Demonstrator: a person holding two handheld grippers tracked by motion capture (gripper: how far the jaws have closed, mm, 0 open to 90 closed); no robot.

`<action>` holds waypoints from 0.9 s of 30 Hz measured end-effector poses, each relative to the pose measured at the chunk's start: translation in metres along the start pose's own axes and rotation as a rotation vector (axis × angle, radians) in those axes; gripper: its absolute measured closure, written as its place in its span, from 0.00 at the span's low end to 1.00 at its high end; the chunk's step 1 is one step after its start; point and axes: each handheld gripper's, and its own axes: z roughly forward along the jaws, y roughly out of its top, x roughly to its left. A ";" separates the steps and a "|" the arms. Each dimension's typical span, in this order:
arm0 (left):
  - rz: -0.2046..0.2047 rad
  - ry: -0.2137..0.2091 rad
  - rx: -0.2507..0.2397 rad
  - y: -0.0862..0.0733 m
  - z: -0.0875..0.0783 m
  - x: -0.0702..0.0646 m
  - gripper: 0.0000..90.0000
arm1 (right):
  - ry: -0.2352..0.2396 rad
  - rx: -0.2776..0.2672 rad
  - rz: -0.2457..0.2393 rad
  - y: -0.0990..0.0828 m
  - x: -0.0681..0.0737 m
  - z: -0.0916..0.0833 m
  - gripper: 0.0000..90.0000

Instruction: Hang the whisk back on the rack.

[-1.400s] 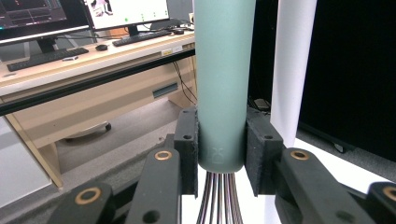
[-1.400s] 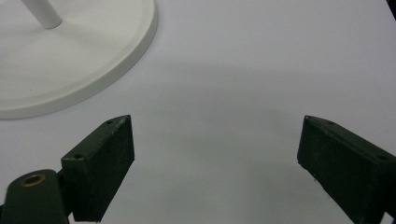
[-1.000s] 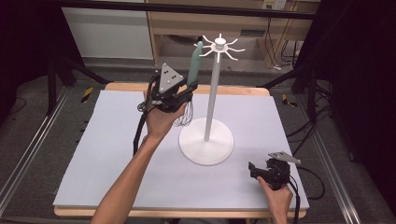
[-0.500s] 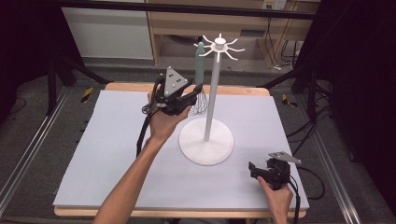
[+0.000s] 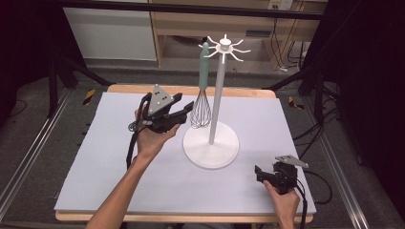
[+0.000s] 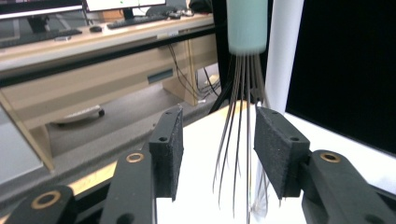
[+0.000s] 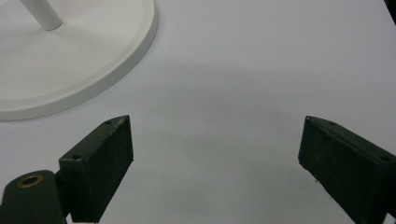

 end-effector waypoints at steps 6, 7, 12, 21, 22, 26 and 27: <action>-0.040 -0.003 0.058 -0.036 -0.010 0.007 0.53 | -0.002 -0.004 0.001 0.000 0.000 0.000 0.10; -0.047 -0.003 0.067 -0.040 -0.011 0.008 0.52 | -0.004 -0.005 0.002 0.000 -0.001 0.000 0.09; -0.071 0.007 0.112 -0.070 -0.017 0.014 0.50 | -0.005 -0.003 0.003 0.000 0.000 0.000 0.08; -0.123 0.031 0.188 -0.116 -0.031 0.025 0.47 | -0.022 -0.006 0.016 -0.001 -0.001 0.000 0.06; -0.129 0.033 0.196 -0.120 -0.033 0.026 0.47 | -0.022 -0.006 0.016 -0.001 -0.001 0.000 0.06; -0.143 0.049 0.224 -0.137 -0.041 0.032 0.45 | -0.021 -0.002 0.024 -0.002 -0.003 -0.001 0.06; -0.150 0.054 0.233 -0.142 -0.042 0.033 0.45 | -0.022 -0.004 0.021 -0.002 -0.003 -0.001 0.06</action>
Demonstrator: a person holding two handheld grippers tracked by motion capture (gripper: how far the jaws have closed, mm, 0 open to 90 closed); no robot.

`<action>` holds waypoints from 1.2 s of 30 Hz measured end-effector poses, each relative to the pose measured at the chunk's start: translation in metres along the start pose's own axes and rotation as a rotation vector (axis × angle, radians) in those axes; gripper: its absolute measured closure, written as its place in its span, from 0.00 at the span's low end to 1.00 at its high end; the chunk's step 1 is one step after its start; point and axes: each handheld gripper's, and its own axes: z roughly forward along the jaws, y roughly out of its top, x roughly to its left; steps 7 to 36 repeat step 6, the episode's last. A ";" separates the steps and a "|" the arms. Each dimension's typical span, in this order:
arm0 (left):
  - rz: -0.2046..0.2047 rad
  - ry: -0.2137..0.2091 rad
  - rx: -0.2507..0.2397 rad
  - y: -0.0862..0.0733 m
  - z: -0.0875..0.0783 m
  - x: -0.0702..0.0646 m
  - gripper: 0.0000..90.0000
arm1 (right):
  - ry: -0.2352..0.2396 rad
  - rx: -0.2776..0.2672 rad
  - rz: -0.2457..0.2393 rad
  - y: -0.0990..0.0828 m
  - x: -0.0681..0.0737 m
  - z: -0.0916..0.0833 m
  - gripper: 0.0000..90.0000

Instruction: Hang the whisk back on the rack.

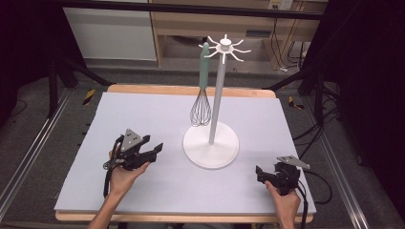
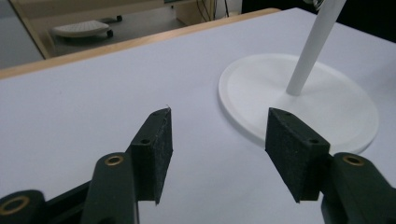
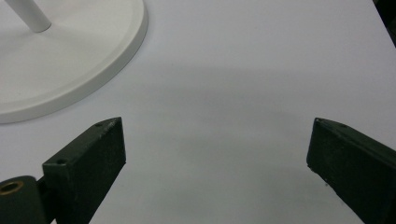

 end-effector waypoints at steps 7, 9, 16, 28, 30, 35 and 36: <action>-0.023 0.043 0.044 -0.023 -0.004 0.015 0.41 | -0.008 0.005 0.002 -0.001 -0.001 0.000 0.05; -0.023 0.043 0.044 -0.023 -0.004 0.015 0.41 | -0.008 0.005 0.002 -0.001 -0.001 0.000 0.05; -0.023 0.043 0.044 -0.023 -0.004 0.015 0.41 | -0.008 0.005 0.002 -0.001 -0.001 0.000 0.05; -0.023 0.043 0.044 -0.023 -0.004 0.015 0.41 | -0.008 0.005 0.002 -0.001 -0.001 0.000 0.05; -0.023 0.043 0.044 -0.023 -0.004 0.015 0.41 | -0.008 0.005 0.002 -0.001 -0.001 0.000 0.05; -0.023 0.043 0.044 -0.023 -0.004 0.015 0.41 | -0.008 0.005 0.002 -0.001 -0.001 0.000 0.05; -0.023 0.043 0.044 -0.023 -0.004 0.015 0.41 | -0.008 0.005 0.002 -0.001 -0.001 0.000 0.05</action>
